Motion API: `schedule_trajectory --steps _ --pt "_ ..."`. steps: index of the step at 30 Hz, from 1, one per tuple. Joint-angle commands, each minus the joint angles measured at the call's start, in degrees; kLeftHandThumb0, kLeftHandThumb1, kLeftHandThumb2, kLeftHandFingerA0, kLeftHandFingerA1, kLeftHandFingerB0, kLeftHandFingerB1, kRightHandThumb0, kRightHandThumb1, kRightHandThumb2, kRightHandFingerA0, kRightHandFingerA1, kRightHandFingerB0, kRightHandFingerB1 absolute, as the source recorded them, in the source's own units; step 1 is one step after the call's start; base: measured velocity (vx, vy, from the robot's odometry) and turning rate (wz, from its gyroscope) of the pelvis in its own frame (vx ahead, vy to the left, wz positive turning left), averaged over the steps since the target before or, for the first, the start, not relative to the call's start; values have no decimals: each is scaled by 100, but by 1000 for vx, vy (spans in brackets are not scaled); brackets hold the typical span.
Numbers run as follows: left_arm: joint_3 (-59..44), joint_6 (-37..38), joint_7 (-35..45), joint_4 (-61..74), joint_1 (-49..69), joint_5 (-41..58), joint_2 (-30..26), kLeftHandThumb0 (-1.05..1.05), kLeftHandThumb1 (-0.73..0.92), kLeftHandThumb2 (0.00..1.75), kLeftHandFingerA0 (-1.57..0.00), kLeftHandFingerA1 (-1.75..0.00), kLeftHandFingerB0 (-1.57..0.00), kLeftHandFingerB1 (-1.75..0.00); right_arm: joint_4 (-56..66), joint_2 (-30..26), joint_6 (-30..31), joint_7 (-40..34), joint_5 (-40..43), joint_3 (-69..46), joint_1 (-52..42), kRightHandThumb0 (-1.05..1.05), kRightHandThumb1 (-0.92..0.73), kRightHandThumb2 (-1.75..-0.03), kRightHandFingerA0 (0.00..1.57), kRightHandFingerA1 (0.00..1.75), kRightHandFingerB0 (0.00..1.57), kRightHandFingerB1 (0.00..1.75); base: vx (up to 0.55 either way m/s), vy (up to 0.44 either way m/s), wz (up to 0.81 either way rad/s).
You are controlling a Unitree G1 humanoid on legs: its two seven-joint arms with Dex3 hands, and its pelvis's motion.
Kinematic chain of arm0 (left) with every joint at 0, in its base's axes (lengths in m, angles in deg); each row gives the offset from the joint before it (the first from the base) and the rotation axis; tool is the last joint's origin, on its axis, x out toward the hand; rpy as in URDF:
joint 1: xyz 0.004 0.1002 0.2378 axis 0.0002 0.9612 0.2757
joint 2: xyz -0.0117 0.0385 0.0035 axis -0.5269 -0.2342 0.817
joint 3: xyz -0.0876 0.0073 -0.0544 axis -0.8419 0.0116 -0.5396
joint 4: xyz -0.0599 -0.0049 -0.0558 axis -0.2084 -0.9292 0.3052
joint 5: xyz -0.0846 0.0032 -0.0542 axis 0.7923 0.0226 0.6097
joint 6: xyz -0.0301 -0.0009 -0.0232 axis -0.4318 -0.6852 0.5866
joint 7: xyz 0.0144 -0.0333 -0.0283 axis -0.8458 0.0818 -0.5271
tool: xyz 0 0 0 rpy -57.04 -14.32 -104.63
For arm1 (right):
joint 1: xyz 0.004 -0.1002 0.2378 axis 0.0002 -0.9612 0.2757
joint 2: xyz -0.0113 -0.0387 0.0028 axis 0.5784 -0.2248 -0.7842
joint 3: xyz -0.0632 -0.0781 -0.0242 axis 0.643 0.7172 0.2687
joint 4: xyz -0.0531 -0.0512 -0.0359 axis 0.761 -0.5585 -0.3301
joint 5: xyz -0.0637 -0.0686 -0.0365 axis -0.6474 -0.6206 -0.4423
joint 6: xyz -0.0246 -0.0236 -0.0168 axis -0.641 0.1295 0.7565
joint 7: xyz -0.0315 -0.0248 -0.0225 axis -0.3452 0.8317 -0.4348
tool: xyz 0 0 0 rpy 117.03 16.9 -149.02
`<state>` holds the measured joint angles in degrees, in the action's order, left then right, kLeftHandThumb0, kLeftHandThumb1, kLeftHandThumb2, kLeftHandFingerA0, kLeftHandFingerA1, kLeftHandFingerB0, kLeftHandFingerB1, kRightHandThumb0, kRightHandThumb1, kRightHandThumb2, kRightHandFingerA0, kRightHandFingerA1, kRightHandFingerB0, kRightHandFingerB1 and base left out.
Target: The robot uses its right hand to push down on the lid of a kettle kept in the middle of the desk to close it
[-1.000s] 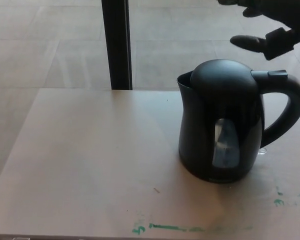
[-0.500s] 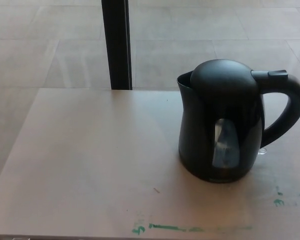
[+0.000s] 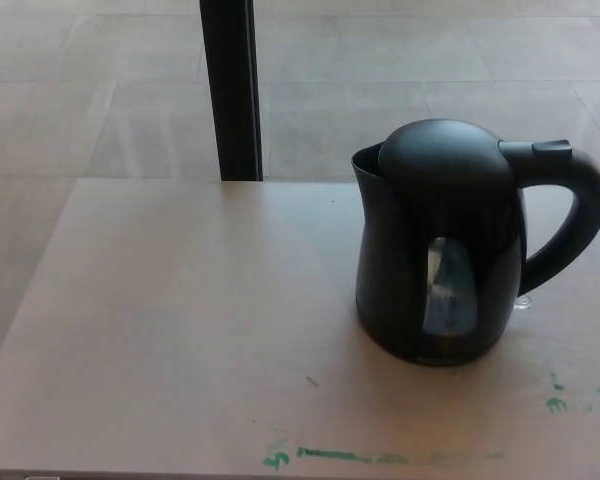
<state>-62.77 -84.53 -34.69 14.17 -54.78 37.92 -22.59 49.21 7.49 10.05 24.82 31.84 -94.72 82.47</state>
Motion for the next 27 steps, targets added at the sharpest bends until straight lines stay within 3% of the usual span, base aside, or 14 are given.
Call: schedule_trajectory --steps 1,2,8,9,11,12,13,14,16,19,21,22,25,27 --pt "3 65 28 -53 125 62 -54 -69 65 60 -49 -46 -32 -32 -192 788 -156 -235 1505 -1946 -1997 -92 -63 -111 32 70 11 53 0 0 0" --pt "-19 80 43 -39 133 87 -44 -68 65 60 -51 -47 -30 -32 -129 995 -239 -290 1558 -2059 -2206 -98 -84 -66 21 62 22 51 0 0 0" --pt "-32 -8 -15 6 67 114 -29 -69 64 60 -57 -51 -33 -33 -52 2233 -778 -913 1602 -2316 -3096 -95 -86 -66 24 47 19 36 0 0 0" --pt "-51 -19 -29 28 71 135 -19 -69 51 90 -50 -61 -22 -45 -144 2343 -769 -797 1688 -2319 -3187 -93 -65 -105 17 55 13 47 0 0 0" --pt "-42 47 -10 31 26 126 -17 -67 64 60 -53 -46 -30 -31 -513 2602 -1089 -793 1645 -2227 -3363 -94 -89 -67 17 50 13 39 0 0 0" --pt "-4 90 -3 48 35 86 -21 -70 52 89 -47 -57 -24 -45 -466 2698 -1051 -870 1556 -2139 -3472 -93 -92 -68 16 48 10 39 0 0 0" --pt "4 89 30 7 25 78 -26 -66 66 60 -52 -44 -31 -32 -567 2662 -1072 -877 1455 -2049 -3568 -39 -42 -108 1 52 0 52 0 0 0" --pt "-2 114 14 -50 11 75 -14 -67 66 60 -53 -45 -31 -31 -757 2666 -1216 -950 1394 -1977 -3642 -91 -92 -71 16 46 9 36 0 0 0" --pt "-25 121 47 -59 26 98 -17 -67 66 60 -52 -46 -31 -32 -1012 2674 -1312 -1155 1454 -1922 -3527 -88 -71 -111 12 51 3 43 0 0 0" --pt "-72 -16 -55 -5 10 152 -14 -65 65 60 -52 -45 -30 -32 -1210 2750 -1198 -1177 1720 -1892 -3459 -94 -89 -68 20 46 12 34 0 0 0" --pt "-46 16 -36 -18 15 126 -5 -67 65 60 -52 -45 -31 -32 -1237 2768 -1254 -1153 1802 -1831 -3483 -94 -68 -112 19 55 6 41 0 0 0" --pt "-21 23 -38 -8 14 110 -2 -67 66 60 -51 -44 -31 -32 -1180 2805 -1221 -1161 1880 -1806 -3509 -95 -89 -67 20 47 11 35 0 0 0" --pt "26 68 -11 69 5 97 -23 -67 67 61 -52 -45 -29 -32 -1109 3055 -1103 -1328 2211 -1837 -3550 -93 -86 -66 26 48 14 37 0 0 0" --pt "31 58 -23 30 -67 92 -55 -68 67 61 -47 -44 -25 -31 -1132 3196 -1089 -1447 2369 -1857 -3509 -95 -71 -111 24 58 5 42 0 0 0"
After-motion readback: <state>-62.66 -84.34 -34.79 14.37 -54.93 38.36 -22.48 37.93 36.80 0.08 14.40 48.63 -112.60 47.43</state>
